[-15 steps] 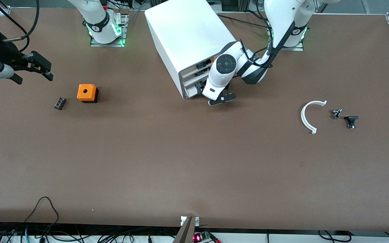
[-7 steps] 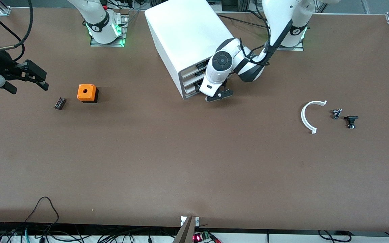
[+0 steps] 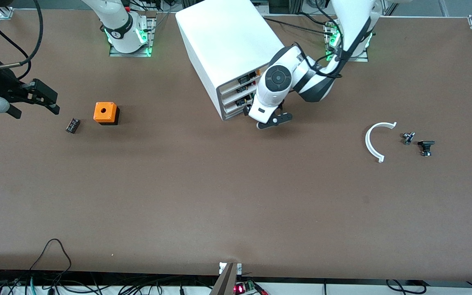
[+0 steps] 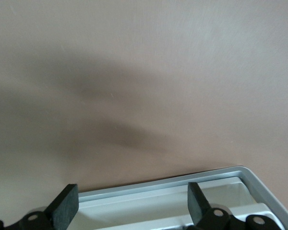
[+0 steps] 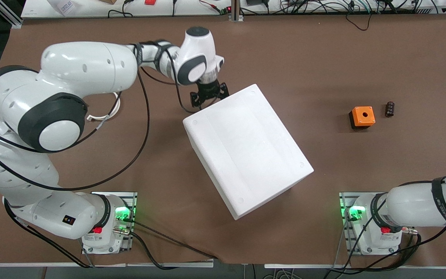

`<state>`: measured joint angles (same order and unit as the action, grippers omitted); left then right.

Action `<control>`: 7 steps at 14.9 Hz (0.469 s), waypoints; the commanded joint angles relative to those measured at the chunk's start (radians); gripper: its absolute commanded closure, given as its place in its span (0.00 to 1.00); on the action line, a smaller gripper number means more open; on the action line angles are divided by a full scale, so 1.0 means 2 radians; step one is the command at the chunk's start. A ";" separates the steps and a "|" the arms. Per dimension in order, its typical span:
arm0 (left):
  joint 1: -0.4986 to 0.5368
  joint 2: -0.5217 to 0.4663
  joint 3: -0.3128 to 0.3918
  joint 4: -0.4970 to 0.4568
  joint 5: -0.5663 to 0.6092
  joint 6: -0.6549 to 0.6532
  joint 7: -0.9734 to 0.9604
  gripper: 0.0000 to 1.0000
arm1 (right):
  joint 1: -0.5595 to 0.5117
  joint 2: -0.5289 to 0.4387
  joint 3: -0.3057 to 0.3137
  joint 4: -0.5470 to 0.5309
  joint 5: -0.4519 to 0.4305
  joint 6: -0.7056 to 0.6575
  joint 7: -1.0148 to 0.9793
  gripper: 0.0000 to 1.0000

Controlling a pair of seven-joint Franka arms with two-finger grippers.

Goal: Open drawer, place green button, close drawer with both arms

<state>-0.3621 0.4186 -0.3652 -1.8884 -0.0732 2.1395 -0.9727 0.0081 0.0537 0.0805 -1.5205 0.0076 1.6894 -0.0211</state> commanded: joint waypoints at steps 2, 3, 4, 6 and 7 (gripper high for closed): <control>0.064 -0.022 -0.001 0.073 0.025 -0.126 0.142 0.00 | -0.003 0.003 0.003 0.012 -0.005 -0.003 0.014 0.00; 0.078 -0.027 -0.001 0.092 0.039 -0.154 0.182 0.00 | -0.002 0.003 0.003 0.012 -0.005 -0.003 0.014 0.00; 0.093 -0.028 -0.001 0.109 0.046 -0.177 0.218 0.00 | -0.002 0.003 0.003 0.012 -0.005 -0.003 0.014 0.00; 0.121 -0.028 -0.001 0.142 0.062 -0.212 0.304 0.00 | -0.002 0.003 0.003 0.012 -0.005 -0.003 0.013 0.00; 0.135 -0.028 -0.001 0.159 0.066 -0.220 0.346 0.00 | -0.002 0.003 0.004 0.012 -0.005 -0.003 0.013 0.00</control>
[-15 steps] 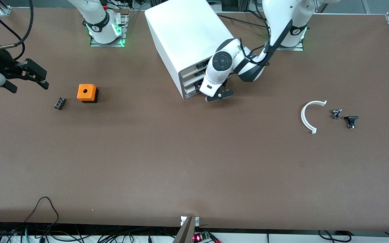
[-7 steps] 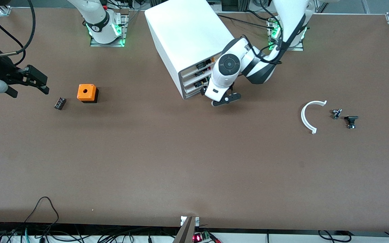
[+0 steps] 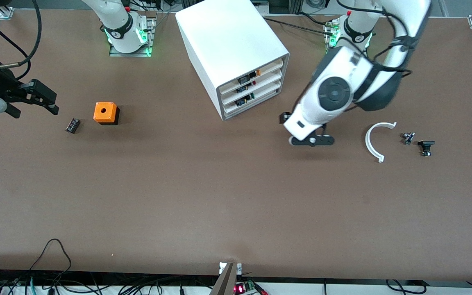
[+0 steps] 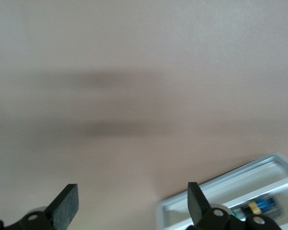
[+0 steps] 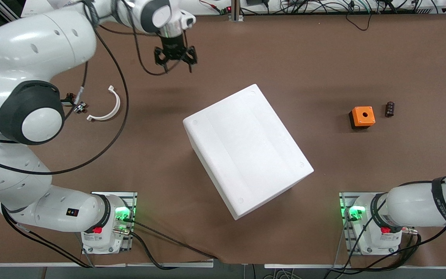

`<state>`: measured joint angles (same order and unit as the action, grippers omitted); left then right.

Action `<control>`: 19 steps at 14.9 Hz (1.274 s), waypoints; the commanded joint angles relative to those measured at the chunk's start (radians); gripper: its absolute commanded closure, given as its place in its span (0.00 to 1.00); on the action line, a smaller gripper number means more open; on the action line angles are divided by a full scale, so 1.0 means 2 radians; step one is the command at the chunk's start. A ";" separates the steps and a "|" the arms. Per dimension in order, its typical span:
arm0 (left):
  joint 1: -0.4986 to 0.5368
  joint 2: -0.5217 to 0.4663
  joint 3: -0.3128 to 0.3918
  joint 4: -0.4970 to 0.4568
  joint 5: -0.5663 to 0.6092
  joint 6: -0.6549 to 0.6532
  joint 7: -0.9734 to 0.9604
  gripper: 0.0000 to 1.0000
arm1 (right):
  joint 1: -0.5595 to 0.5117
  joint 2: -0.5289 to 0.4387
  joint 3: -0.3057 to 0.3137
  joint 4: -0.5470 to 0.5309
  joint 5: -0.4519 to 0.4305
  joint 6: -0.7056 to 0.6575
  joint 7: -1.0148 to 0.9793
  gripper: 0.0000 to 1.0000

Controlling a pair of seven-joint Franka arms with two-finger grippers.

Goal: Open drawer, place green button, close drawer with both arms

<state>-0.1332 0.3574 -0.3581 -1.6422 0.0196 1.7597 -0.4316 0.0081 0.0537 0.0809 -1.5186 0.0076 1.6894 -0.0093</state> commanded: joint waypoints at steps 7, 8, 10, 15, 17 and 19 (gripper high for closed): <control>0.108 -0.053 -0.004 0.109 0.021 -0.132 0.179 0.00 | -0.001 0.002 0.005 0.014 -0.014 -0.003 0.006 0.00; 0.110 -0.054 -0.004 0.118 0.020 -0.133 0.179 0.00 | -0.001 0.002 0.005 0.014 -0.014 -0.003 0.006 0.00; 0.135 -0.056 -0.001 0.138 0.021 -0.131 0.181 0.00 | -0.001 0.002 0.005 0.014 -0.015 -0.003 0.006 0.00; 0.082 -0.121 0.093 0.032 0.008 -0.014 0.179 0.00 | -0.001 0.002 0.005 0.014 -0.015 -0.003 0.006 0.00; 0.052 -0.180 0.135 -0.050 -0.014 0.055 0.179 0.00 | -0.001 0.002 0.005 0.014 -0.015 -0.003 0.008 0.00; 0.053 -0.197 0.135 -0.059 -0.012 0.042 0.177 0.00 | -0.001 0.002 0.005 0.014 -0.015 -0.003 0.008 0.00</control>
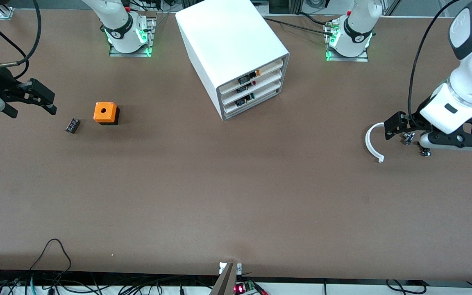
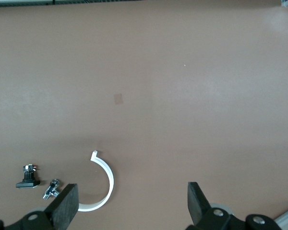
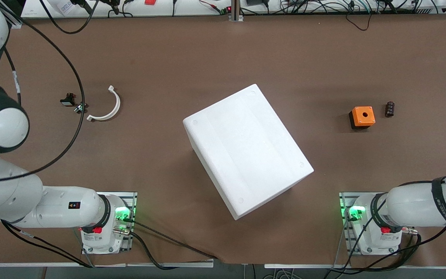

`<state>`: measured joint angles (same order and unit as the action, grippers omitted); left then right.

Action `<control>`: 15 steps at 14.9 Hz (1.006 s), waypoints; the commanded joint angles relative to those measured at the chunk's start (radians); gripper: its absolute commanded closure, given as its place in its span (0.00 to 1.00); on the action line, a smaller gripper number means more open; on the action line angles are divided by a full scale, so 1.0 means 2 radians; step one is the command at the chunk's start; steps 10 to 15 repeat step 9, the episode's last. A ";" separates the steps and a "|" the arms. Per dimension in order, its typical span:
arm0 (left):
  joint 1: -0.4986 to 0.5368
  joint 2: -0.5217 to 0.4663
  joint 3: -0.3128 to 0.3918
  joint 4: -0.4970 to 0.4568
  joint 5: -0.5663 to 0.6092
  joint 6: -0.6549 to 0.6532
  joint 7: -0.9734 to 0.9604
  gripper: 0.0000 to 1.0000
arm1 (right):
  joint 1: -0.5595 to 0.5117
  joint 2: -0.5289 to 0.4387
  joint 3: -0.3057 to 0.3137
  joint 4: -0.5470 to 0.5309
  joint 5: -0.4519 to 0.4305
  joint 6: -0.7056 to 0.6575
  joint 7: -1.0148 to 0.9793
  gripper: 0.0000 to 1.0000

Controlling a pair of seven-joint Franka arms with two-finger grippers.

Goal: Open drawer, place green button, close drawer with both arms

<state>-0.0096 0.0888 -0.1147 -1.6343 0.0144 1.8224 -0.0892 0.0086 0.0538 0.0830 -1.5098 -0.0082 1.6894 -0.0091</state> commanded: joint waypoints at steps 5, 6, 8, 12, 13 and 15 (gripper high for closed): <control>-0.001 -0.057 0.012 -0.043 -0.005 -0.064 0.057 0.00 | -0.001 0.002 0.004 0.009 -0.007 -0.003 0.008 0.00; -0.002 -0.057 0.012 -0.043 -0.005 -0.064 0.052 0.00 | -0.001 0.002 0.004 0.009 -0.007 -0.003 0.008 0.00; -0.002 -0.058 0.010 -0.043 -0.004 -0.067 0.053 0.00 | -0.002 0.002 0.004 0.009 -0.007 -0.003 0.007 0.00; -0.002 -0.057 0.009 -0.042 -0.003 -0.067 0.053 0.00 | -0.002 0.002 0.004 0.009 -0.007 -0.003 0.007 0.00; -0.002 -0.057 0.009 -0.042 -0.003 -0.067 0.053 0.00 | -0.002 0.002 0.004 0.009 -0.007 -0.003 0.007 0.00; -0.002 -0.057 0.009 -0.042 -0.003 -0.067 0.053 0.00 | -0.002 0.002 0.004 0.009 -0.007 -0.003 0.007 0.00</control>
